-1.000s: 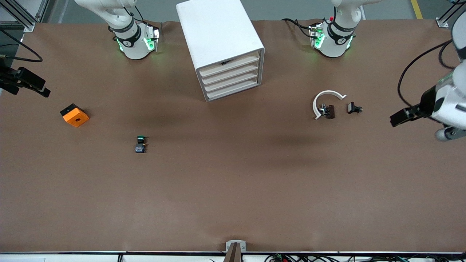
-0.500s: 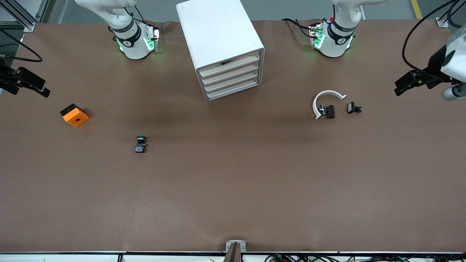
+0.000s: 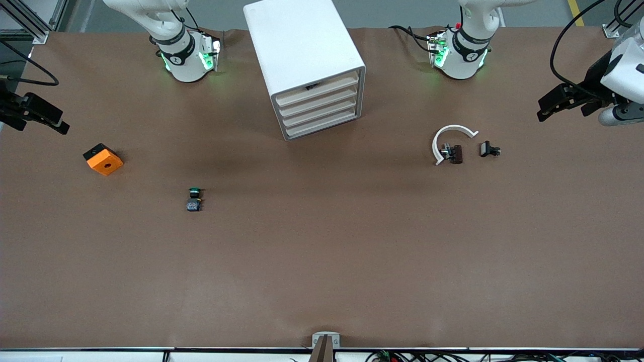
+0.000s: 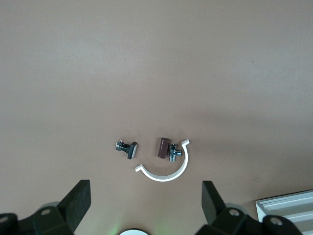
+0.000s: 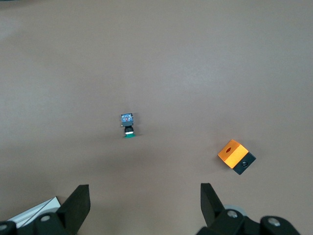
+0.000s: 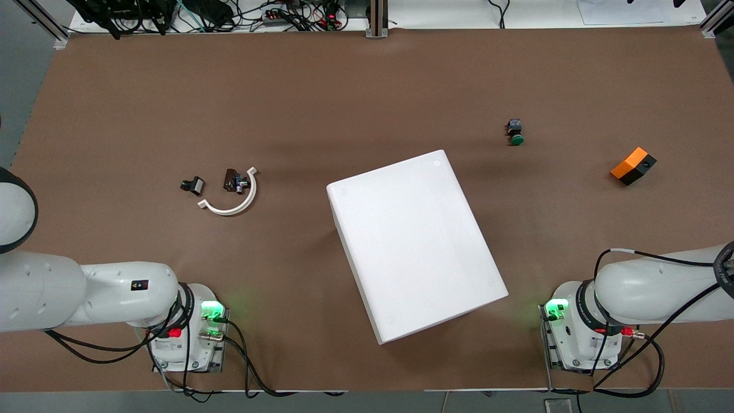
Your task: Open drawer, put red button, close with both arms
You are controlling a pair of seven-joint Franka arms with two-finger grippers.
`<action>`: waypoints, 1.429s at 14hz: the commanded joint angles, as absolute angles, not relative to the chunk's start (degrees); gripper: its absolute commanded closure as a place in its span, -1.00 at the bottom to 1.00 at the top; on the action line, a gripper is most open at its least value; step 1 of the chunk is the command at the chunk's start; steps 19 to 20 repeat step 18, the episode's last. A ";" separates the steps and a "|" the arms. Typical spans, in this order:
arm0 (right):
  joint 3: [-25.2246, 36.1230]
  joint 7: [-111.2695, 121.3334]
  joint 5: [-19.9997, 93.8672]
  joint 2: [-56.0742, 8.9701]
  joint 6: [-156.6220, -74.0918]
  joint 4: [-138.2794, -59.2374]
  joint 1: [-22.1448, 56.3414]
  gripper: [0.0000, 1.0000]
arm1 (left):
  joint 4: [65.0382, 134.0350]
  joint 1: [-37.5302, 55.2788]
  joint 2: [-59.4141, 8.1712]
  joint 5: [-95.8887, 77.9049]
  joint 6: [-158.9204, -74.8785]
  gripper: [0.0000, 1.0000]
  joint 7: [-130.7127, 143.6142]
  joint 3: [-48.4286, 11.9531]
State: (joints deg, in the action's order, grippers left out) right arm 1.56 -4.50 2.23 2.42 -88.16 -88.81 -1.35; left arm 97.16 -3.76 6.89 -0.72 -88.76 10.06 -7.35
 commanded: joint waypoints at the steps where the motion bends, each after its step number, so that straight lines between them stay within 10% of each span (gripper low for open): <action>1: 0.62 -3.87 1.76 2.64 -87.71 -88.24 -2.46 -1.00 | 96.16 -3.78 7.38 0.43 -87.46 -1.00 8.88 -6.94; 20: 0.53 -3.87 1.85 2.64 -87.72 -88.24 -2.37 -1.00 | 92.64 -3.69 5.19 2.72 -84.55 -1.00 9.58 -6.59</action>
